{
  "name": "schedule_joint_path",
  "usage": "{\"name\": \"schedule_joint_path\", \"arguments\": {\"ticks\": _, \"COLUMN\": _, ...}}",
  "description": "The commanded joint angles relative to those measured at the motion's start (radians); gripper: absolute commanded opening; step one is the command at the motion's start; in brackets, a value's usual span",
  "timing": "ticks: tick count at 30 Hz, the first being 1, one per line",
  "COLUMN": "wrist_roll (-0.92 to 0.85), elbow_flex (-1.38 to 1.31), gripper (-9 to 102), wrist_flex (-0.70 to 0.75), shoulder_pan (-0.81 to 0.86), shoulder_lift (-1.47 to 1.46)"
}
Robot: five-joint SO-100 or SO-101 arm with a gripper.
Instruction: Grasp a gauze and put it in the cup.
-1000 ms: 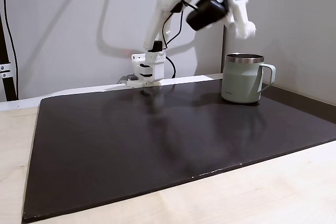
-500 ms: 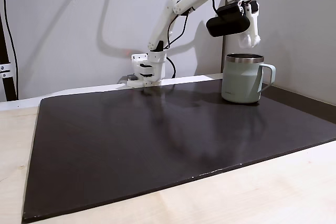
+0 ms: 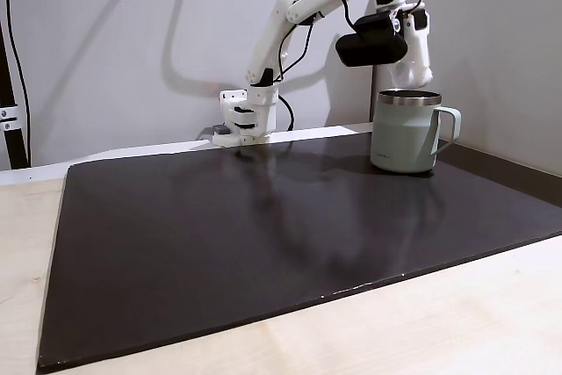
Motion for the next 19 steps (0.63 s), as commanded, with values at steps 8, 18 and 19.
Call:
{"name": "schedule_joint_path", "arguments": {"ticks": 8, "wrist_roll": -0.009, "elbow_flex": 0.017, "gripper": 45, "wrist_flex": 0.002, "shoulder_pan": 0.008, "shoulder_lift": 0.092}}
{"name": "schedule_joint_path", "arguments": {"ticks": 18, "wrist_roll": -0.009, "elbow_flex": 0.017, "gripper": 45, "wrist_flex": 0.0, "shoulder_pan": 0.008, "shoulder_lift": 0.101}}
{"name": "schedule_joint_path", "arguments": {"ticks": 19, "wrist_roll": -0.009, "elbow_flex": 0.017, "gripper": 44, "wrist_flex": 0.0, "shoulder_pan": 0.008, "shoulder_lift": 0.103}}
